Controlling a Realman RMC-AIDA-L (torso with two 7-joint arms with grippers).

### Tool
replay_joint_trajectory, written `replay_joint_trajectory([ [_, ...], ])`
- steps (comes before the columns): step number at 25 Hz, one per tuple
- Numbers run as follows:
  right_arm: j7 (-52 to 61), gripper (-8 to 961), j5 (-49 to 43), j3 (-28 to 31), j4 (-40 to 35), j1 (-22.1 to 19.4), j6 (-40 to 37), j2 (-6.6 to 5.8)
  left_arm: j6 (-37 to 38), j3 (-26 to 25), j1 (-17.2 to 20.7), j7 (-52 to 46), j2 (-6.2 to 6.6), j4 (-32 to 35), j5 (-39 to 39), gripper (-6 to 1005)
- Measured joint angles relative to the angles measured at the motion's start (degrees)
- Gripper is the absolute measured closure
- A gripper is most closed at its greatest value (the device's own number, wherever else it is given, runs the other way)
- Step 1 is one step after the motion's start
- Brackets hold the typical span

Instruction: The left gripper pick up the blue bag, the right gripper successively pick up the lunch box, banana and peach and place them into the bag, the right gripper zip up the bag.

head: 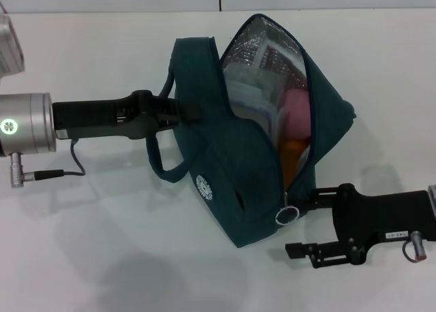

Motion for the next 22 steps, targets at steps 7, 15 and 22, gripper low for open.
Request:
replay_joint_trajectory([
  [7,0.0,304,1.5,-1.9,0.6,0.5,0.6,0.0,0.1,0.0,0.1,0.0,-0.14,0.0,0.0,954],
  [15,0.1,350,3.6,-1.9,1.4,0.4,3.2,0.0,0.1,0.0,0.1,0.0,-0.12,0.0,0.0,949],
  [22,0.3,612,3.7,-1.9,1.4,0.3,3.4,0.0,0.1,0.0,0.0,0.0,-0.09,0.0,0.0,945],
])
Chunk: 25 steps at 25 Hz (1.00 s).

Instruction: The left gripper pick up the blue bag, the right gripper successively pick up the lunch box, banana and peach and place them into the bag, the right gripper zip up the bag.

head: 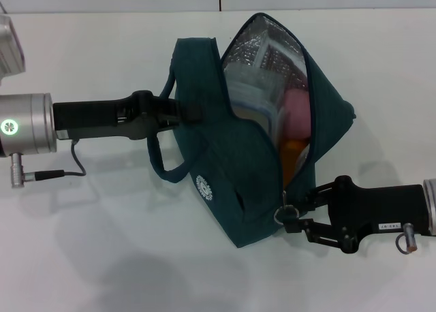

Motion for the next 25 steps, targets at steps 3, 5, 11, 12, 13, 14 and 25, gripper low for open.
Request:
replay_joint_trajectory([
  [3,0.1,667,0.0,0.0,0.0,0.0,0.0,0.0,0.0,0.0,-0.1,0.0,0.02,0.0,0.0,943],
  [5,0.1,703,0.0,0.0,0.0,-0.1,0.1,0.0,0.0,0.0,-0.1,0.0,0.03,0.0,0.0,942],
  [11,0.1,711,0.0,-0.1,0.0,-0.1,0.3,0.0,0.0,0.0,-0.1,0.0,0.02,0.0,0.0,938],
  [12,0.1,725,0.0,-0.1,0.1,-0.1,0.4,0.0,0.0,0.0,-0.1,0.0,0.02,0.0,0.0,938],
  [13,0.0,739,0.0,-0.2,0.1,-0.1,0.4,0.0,0.0,0.1,-0.1,0.0,0.03,0.0,0.0,937],
  [14,-0.1,753,0.0,-0.2,0.1,-0.2,0.5,0.0,0.0,0.2,0.0,0.0,0.03,0.0,0.0,937],
  [25,0.1,915,0.0,0.2,-0.5,-0.6,-0.2,0.0,-0.2,0.0,0.5,1.7,-0.08,0.0,-0.1,930],
])
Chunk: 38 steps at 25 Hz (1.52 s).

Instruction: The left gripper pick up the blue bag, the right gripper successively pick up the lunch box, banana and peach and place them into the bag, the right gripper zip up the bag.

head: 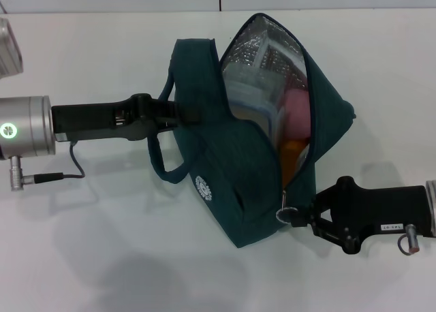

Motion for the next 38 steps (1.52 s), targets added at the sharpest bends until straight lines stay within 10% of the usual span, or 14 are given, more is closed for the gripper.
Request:
replay_joint_trajectory([
  [7,-0.1,947,0.7,0.4,-0.2,-0.9,-2.0,-0.22,0.2,-0.1,0.3,4.7,-0.99,-0.1,-0.1,926],
  [18,1.3,947,5.9,0.3,-8.3,-6.1,-7.3,-0.45,-0.8,-0.2,1.6,17.4,-1.67,-0.1,-0.2,499],
  [38,1.3,946,17.4,-0.4,-11.7,-2.5,-7.6,-0.09,-1.7,-6.3,5.0,30.6,-2.44,-0.2,-3.0,106],
])
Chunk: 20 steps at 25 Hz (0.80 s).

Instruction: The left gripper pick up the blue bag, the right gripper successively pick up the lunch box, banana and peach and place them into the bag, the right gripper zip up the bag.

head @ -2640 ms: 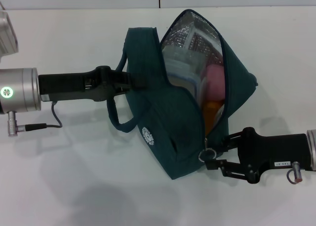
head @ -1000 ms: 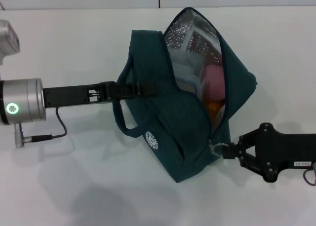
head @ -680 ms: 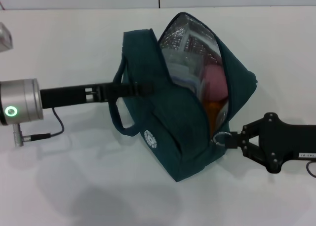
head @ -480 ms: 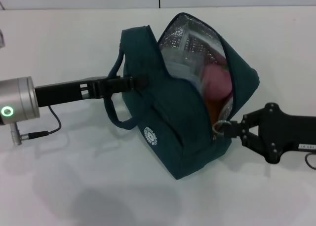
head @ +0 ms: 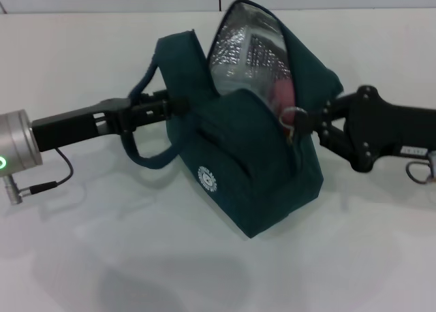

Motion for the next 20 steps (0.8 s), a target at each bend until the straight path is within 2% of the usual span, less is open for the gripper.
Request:
replay_joint_trajectory([
  [8,1.2,946,2.3,-1.6,-0.3,4.3,1.4,0.09,0.1,-7.9,2.1,4.5,-0.51,-0.3,-0.6,106],
  [14,1.5,946,2.4,-5.5,-0.3,4.7,2.9,0.09,0.2,-8.4,4.3,4.2,-0.1,-0.1,-2.5,106],
  [20,2.3,946,6.5,-5.9,-1.8,4.9,3.5,-0.25,0.6,-8.4,5.8,4.3,-0.17,-0.1,-5.0,106],
])
